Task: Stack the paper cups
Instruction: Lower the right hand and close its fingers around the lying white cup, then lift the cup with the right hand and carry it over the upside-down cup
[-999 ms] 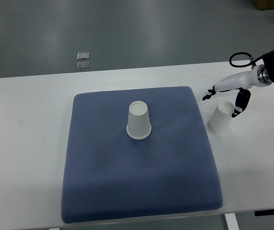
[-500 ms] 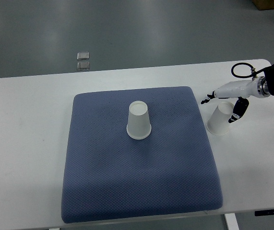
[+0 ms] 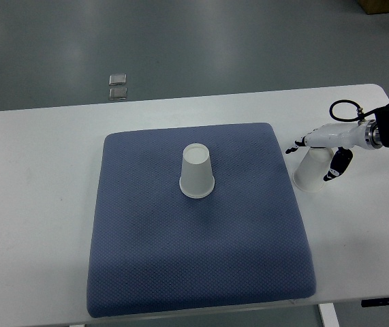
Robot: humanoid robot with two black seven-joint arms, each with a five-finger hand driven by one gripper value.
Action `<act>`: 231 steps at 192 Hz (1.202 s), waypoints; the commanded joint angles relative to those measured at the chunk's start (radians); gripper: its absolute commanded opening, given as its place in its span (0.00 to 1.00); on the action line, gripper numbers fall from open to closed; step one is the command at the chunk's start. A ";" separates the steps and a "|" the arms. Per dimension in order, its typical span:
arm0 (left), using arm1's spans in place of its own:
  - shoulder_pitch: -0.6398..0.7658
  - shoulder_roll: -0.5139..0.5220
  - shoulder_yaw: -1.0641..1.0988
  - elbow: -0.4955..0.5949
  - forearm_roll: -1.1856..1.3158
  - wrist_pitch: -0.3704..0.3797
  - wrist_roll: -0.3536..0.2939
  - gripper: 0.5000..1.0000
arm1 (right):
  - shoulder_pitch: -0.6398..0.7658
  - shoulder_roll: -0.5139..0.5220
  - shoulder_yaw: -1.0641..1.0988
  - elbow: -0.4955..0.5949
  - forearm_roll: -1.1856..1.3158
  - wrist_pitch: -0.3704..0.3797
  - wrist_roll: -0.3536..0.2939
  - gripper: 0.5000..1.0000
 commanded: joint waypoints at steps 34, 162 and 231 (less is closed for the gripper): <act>0.000 0.000 0.000 0.000 0.000 0.000 0.000 1.00 | -0.014 0.001 0.000 -0.021 -0.001 -0.004 0.000 0.63; 0.000 0.000 0.000 0.000 0.000 0.000 0.000 1.00 | -0.025 0.004 0.000 -0.023 0.002 -0.013 0.000 0.29; 0.000 0.000 0.000 0.000 0.000 0.000 0.000 1.00 | 0.009 0.003 0.003 -0.023 0.002 -0.008 0.006 0.29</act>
